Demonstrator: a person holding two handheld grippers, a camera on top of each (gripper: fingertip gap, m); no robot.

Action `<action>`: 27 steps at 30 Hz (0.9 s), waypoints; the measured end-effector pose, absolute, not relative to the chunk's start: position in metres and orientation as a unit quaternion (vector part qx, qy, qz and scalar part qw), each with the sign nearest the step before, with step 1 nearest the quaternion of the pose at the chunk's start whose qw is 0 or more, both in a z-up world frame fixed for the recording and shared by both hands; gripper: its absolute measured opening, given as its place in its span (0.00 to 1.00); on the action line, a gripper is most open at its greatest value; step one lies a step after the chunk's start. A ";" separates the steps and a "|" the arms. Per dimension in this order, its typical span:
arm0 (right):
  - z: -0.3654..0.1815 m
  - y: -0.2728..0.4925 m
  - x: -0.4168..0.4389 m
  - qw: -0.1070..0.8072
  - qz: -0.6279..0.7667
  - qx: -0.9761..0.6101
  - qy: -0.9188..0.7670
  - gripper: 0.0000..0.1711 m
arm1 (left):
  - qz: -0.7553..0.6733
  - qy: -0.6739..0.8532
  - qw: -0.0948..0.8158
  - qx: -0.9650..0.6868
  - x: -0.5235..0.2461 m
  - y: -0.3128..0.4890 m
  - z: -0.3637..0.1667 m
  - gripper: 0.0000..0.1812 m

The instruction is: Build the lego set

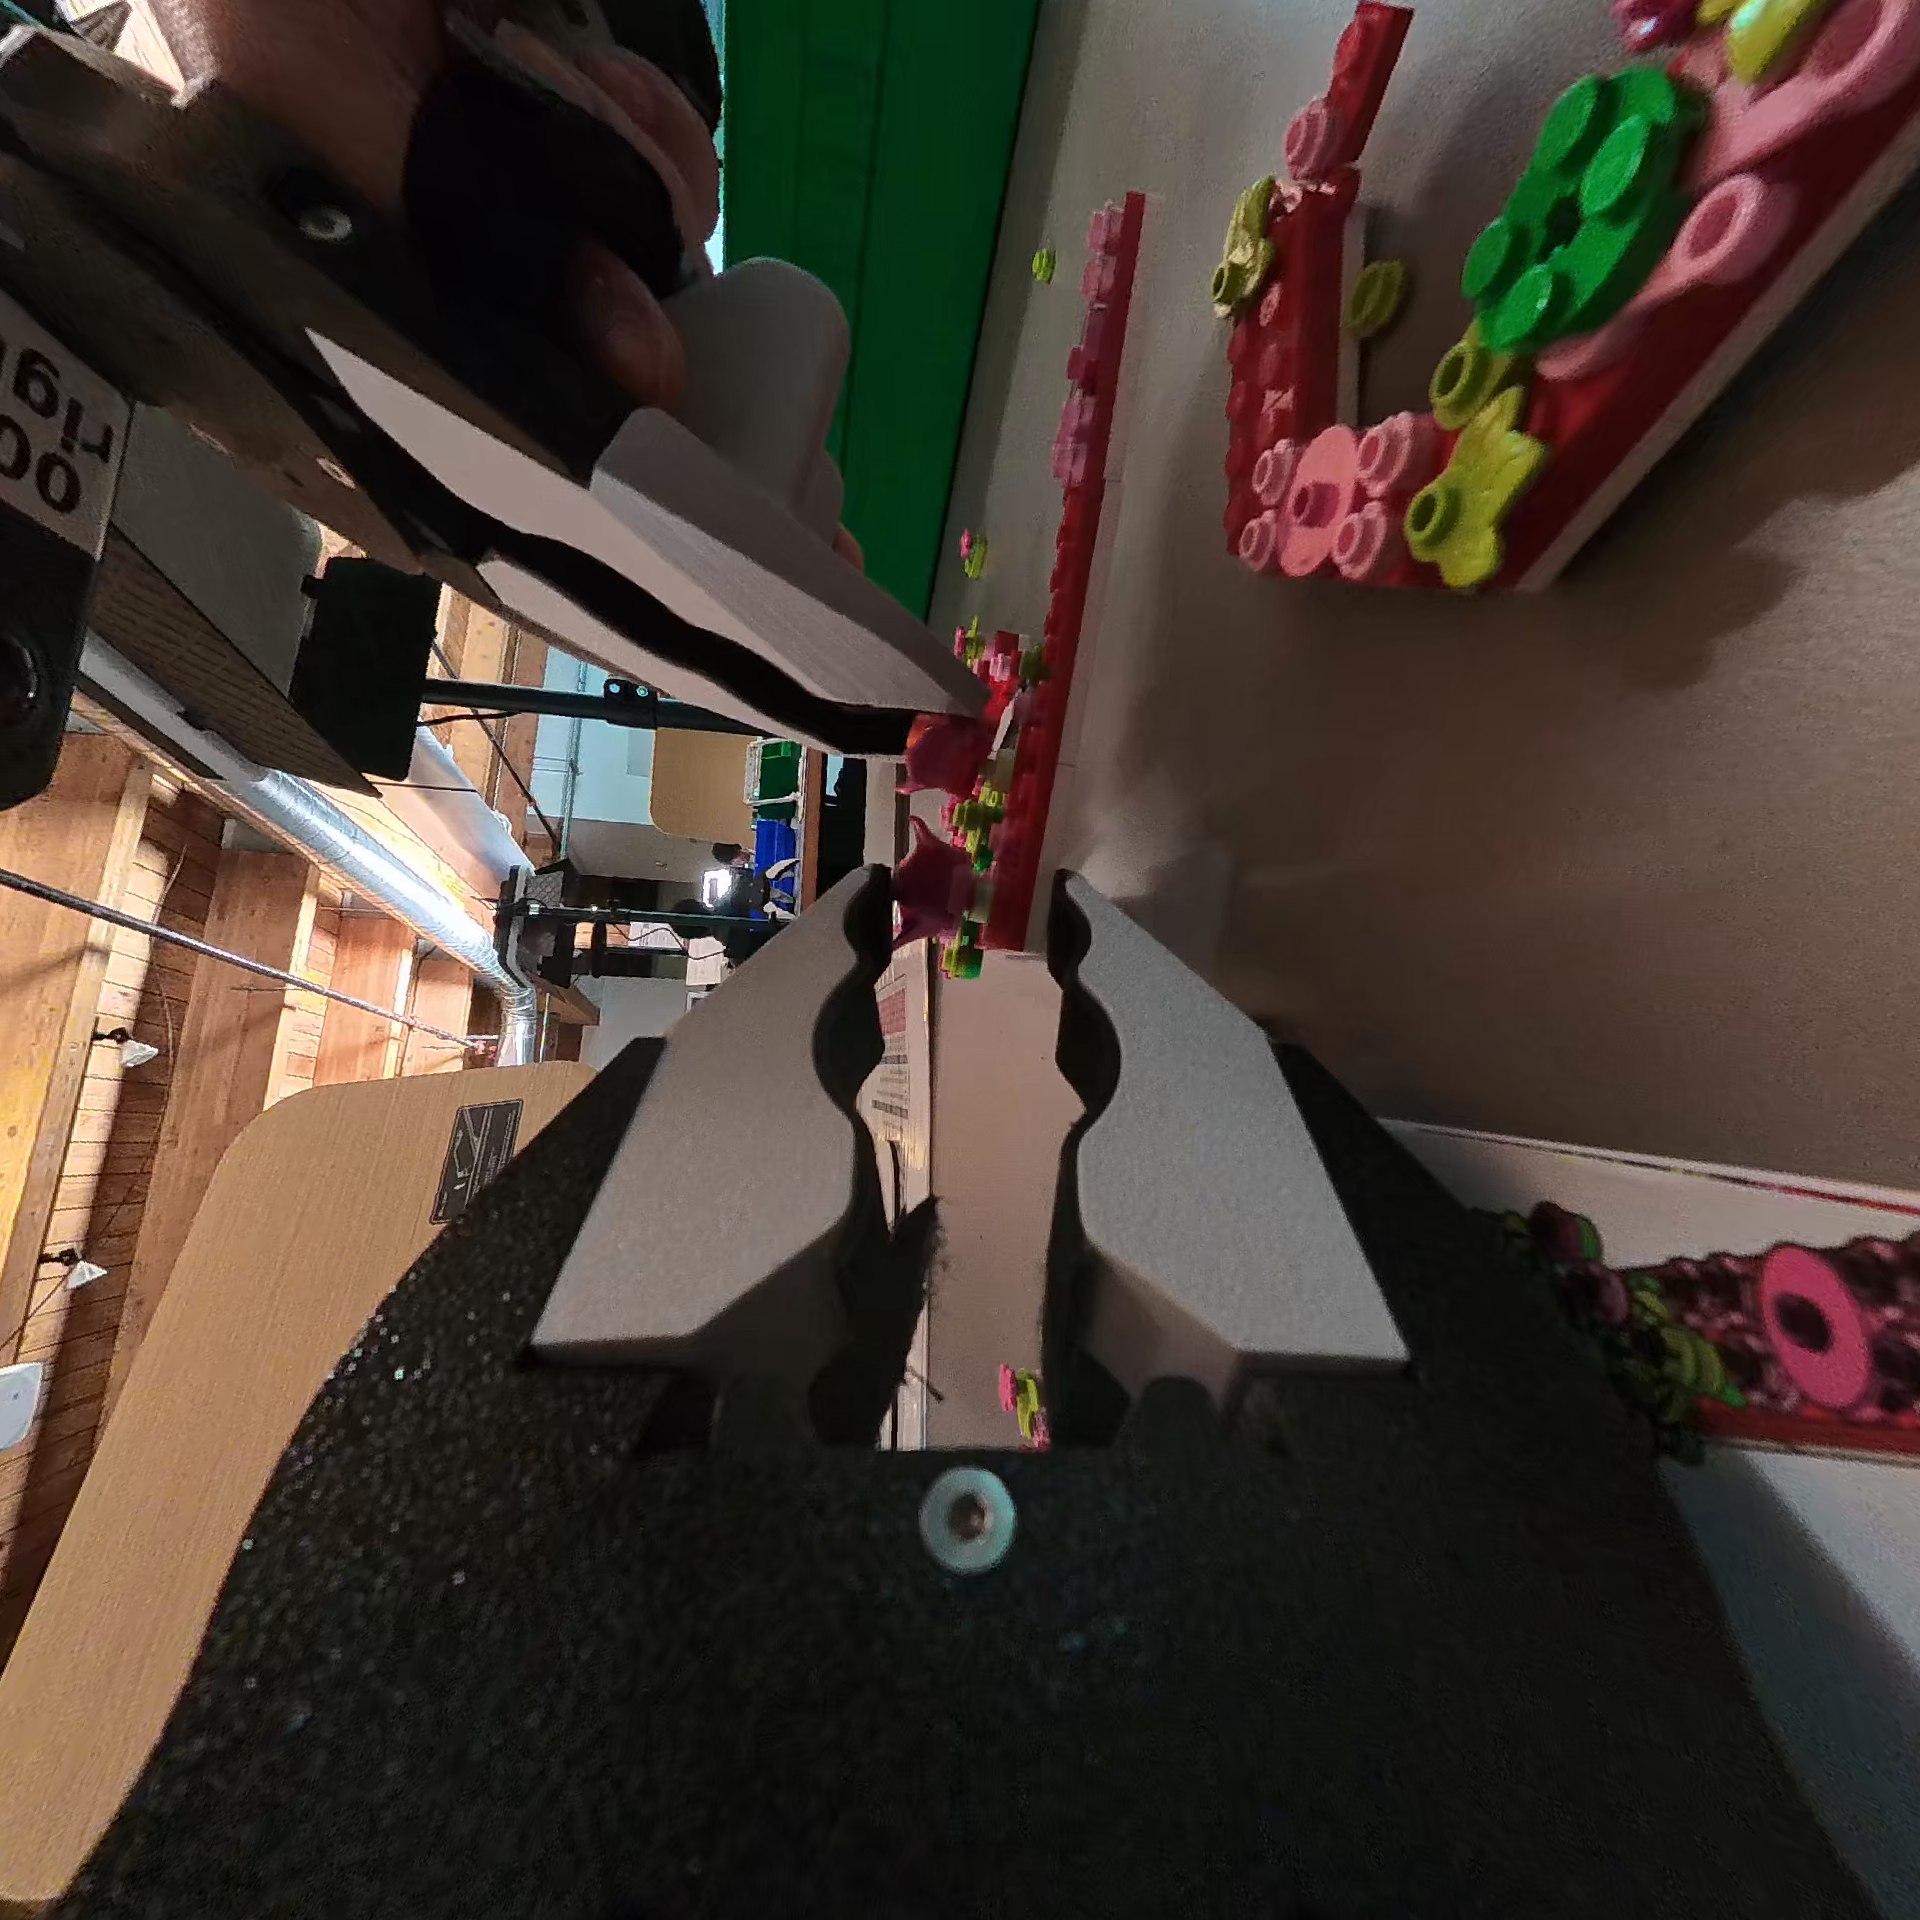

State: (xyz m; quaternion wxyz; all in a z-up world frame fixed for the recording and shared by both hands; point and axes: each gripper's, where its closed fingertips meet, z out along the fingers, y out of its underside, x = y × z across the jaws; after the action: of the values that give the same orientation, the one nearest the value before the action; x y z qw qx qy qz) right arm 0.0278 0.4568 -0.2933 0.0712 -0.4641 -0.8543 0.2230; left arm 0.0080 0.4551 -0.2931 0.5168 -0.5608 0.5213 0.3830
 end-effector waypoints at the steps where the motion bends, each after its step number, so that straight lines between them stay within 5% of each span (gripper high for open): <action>1: -0.294 0.457 0.028 0.072 0.222 -0.463 -0.855 0.11 | 0.383 0.521 0.516 -0.561 0.008 0.455 -0.293 0.15; 27: -0.293 0.456 0.029 0.054 0.179 -0.442 -0.877 0.11 | 0.383 0.524 0.515 -0.560 0.008 0.455 -0.294 0.15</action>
State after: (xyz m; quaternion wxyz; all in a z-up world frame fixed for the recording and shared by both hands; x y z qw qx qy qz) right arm 0.0287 0.4562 -0.2927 0.0538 -0.4418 -0.8774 0.1791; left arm 0.0085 0.4551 -0.2942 0.5149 -0.5598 0.5242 0.3830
